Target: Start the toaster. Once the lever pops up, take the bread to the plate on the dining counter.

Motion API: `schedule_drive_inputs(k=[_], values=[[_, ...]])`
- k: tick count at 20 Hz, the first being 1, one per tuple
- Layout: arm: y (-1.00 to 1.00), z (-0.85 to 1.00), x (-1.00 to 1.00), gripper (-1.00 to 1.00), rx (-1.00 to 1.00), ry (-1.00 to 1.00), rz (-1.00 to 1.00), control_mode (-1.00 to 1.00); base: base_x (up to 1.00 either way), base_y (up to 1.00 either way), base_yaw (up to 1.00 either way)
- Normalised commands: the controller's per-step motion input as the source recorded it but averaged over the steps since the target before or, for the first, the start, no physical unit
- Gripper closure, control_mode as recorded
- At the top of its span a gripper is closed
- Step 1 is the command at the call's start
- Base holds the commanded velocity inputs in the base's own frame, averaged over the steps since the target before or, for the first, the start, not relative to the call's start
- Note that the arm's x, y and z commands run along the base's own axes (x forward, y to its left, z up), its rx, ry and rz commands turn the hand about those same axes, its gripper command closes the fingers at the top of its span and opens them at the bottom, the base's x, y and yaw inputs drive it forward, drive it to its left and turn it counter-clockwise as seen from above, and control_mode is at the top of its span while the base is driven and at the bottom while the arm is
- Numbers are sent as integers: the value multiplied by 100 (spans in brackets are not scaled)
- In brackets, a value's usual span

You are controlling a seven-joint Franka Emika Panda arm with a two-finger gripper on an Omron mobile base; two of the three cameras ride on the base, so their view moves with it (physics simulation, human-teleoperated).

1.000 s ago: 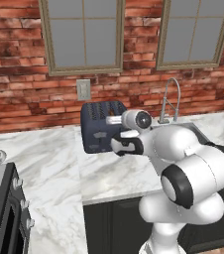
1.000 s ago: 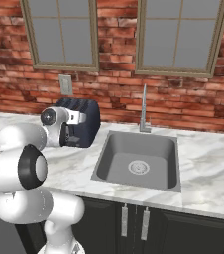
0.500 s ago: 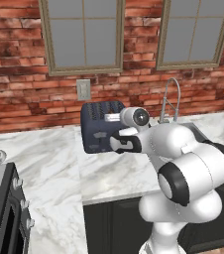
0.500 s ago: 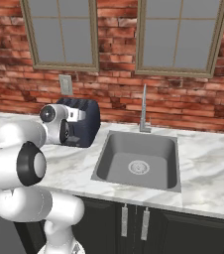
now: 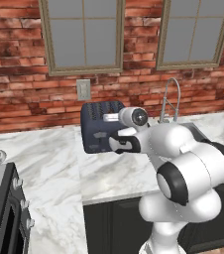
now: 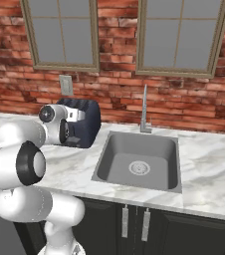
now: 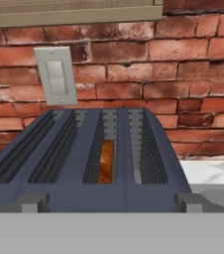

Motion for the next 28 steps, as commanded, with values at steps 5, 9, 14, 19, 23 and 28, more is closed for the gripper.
schedule_drive_inputs(k=[5,9,14,19,23,28], values=[[8,0,9,-100,0,0,0,-100,0,0,0],[3,0,11,-100,0,0,0,-100,0,0,0],[0,0,0,-100,0,0,0,-100,0,0,0],[2,0,0,-100,0,0,-1,-100,0,0,0],[1,0,0,-100,0,0,0,-100,0,0,0],[0,0,0,-100,0,0,0,-100,0,0,0]])
